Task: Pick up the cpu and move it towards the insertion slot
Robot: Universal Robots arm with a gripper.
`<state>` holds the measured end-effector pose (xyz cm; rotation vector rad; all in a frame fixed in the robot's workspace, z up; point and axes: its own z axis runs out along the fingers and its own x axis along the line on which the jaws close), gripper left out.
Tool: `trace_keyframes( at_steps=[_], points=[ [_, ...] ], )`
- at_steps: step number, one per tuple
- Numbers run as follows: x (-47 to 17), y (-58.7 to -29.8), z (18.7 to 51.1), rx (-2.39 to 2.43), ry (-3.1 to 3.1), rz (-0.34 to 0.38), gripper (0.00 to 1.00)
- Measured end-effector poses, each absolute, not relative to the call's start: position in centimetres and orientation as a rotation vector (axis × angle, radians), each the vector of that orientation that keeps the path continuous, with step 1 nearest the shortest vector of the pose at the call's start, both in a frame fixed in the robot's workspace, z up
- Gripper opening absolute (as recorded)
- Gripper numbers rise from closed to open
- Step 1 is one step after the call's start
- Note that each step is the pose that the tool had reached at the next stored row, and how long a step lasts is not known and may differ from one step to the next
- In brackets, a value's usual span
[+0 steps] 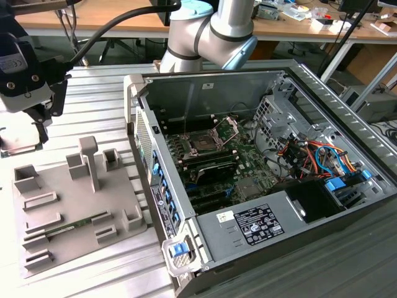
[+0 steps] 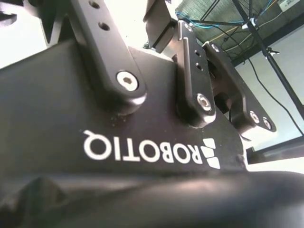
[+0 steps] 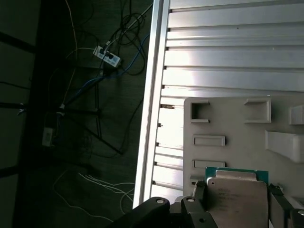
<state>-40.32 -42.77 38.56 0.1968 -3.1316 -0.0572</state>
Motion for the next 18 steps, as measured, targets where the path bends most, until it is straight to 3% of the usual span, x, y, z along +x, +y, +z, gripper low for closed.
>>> trace_keyframes(
  at_steps=[18],
  points=[
    [-39.2,-42.8,38.6,0.197,-3.132,-0.057,0.55]
  ],
)
